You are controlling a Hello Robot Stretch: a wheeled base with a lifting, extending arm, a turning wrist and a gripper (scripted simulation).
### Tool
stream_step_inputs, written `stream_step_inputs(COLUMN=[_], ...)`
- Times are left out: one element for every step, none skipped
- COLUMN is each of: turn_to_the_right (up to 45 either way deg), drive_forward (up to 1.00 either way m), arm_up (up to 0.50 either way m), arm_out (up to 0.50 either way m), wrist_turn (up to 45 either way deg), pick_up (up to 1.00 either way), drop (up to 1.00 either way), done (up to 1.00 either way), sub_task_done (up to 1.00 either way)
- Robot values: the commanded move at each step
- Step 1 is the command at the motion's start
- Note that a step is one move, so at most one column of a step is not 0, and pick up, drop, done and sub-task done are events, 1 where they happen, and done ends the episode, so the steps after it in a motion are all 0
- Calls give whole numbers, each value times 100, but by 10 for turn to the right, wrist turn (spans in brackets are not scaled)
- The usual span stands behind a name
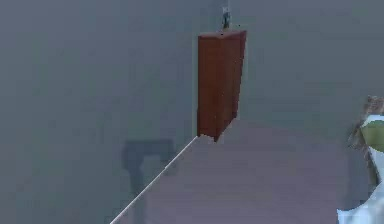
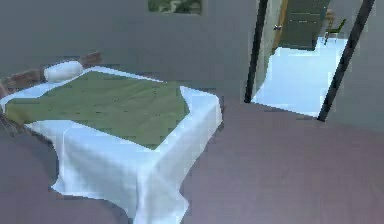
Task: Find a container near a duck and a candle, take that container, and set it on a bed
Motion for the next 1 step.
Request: stream_step_inputs(turn_to_the_right=[450], drive_forward=[0], arm_up=[0], arm_out=[0], wrist_turn=[0], pick_up=[0], drop=[0], done=[0], sub_task_done=[0])
